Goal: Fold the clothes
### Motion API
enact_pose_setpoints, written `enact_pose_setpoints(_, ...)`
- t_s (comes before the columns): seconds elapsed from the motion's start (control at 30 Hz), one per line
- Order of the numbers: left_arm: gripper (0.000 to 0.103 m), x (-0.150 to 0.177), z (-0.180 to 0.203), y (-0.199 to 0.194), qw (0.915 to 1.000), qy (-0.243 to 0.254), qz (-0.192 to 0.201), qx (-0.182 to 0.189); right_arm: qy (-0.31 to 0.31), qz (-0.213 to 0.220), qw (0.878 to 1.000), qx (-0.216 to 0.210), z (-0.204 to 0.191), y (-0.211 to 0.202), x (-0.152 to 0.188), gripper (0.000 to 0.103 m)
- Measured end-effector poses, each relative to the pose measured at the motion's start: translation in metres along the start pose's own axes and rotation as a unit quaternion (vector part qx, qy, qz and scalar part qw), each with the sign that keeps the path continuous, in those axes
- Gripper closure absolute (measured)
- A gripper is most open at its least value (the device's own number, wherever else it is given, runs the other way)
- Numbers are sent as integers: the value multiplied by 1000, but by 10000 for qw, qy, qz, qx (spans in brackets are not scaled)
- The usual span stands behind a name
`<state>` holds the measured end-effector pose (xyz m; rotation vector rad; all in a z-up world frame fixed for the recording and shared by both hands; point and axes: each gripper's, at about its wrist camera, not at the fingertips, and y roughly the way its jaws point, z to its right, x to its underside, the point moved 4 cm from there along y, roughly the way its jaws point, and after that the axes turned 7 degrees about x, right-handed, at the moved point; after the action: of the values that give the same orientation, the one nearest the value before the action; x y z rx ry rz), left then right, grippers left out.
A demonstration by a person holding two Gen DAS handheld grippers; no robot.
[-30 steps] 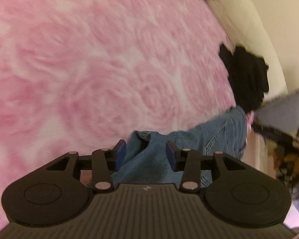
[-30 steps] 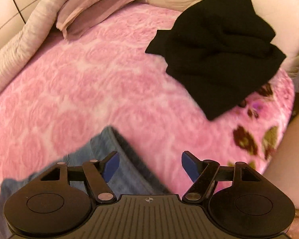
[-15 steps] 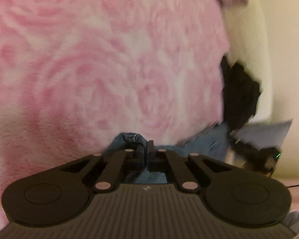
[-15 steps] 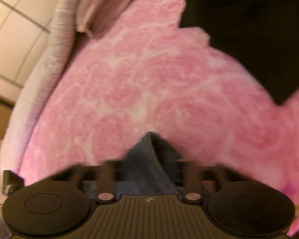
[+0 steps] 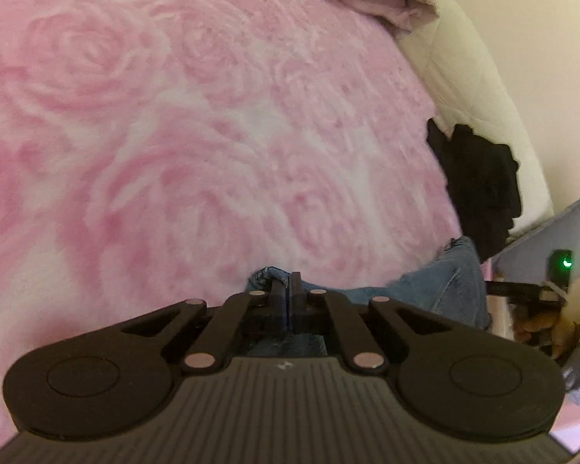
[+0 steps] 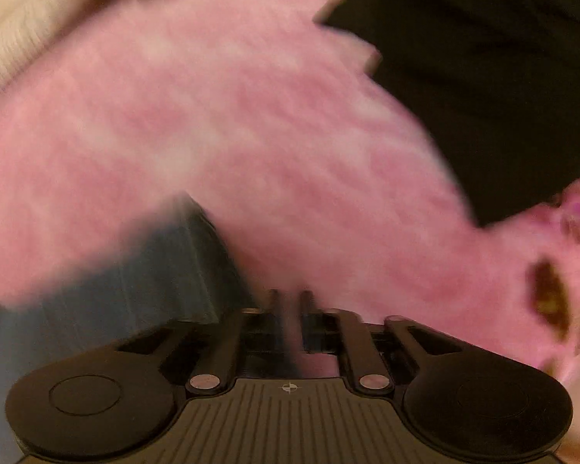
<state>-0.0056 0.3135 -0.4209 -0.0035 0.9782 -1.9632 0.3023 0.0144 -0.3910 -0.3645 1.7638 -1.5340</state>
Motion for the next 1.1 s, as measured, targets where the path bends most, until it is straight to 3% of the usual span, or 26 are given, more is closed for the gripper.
enact_pose_setpoints(0.1,99,-7,18,-11,9979,591,-116,-238,519,305,9977,-317,12,-20,-1,100)
enact_pose_setpoints(0.13,99,-7,19,-20,9978,550,18,-365,655,348,9969,-263,17,-25,-1,98)
enact_pose_setpoints(0.2,97,-8,20,-41,9966,399,336,-636,882,379,9954,9,30,-36,3,94)
enact_pose_setpoints(0.23,91,-9,21,-52,9953,324,494,-772,977,424,9943,88,35,-43,7,90)
enact_pose_setpoints(0.27,89,-6,19,-65,9940,137,684,-838,1064,491,9931,85,39,-51,12,87)
enact_pose_setpoints(0.4,86,21,11,-114,9854,-551,1203,-1067,1578,655,9852,-135,47,-84,43,58)
enact_pose_setpoints(0.43,86,33,11,-124,9846,-582,1195,-1135,1791,616,9816,-265,48,-88,53,57)
enact_pose_setpoints(0.53,86,75,14,-152,9826,-644,1135,-1321,2510,444,9646,-681,49,-93,89,57)
enact_pose_setpoints(0.63,86,121,12,-177,9794,-879,1268,-1299,2807,465,9542,-929,39,-88,115,57)
enact_pose_setpoints(0.67,86,137,9,-186,9782,-950,1299,-1311,2756,547,9556,-885,35,-88,116,58)
enact_pose_setpoints(0.7,86,154,7,-197,9770,-982,1326,-1350,2663,649,9583,-804,31,-89,116,67)
enact_pose_setpoints(0.73,86,170,5,-208,9758,-1007,1354,-1393,2571,751,9608,-723,26,-89,115,84)
enact_pose_setpoints(0.8,86,202,1,-229,9727,-1061,1385,-1532,2383,954,9649,-560,18,-90,114,91)
enact_pose_setpoints(0.9,86,244,-8,-257,9648,-1156,1493,-1831,1921,1351,9718,-223,2,-100,114,95)
enact_pose_setpoints(0.97,86,268,-19,-269,9553,-1292,1667,-2072,1452,1606,9762,94,-7,-105,121,95)
enact_pose_setpoints(1.1,87,311,-40,-285,9355,-1405,2060,-2502,1008,1630,9799,546,-13,-75,133,94)
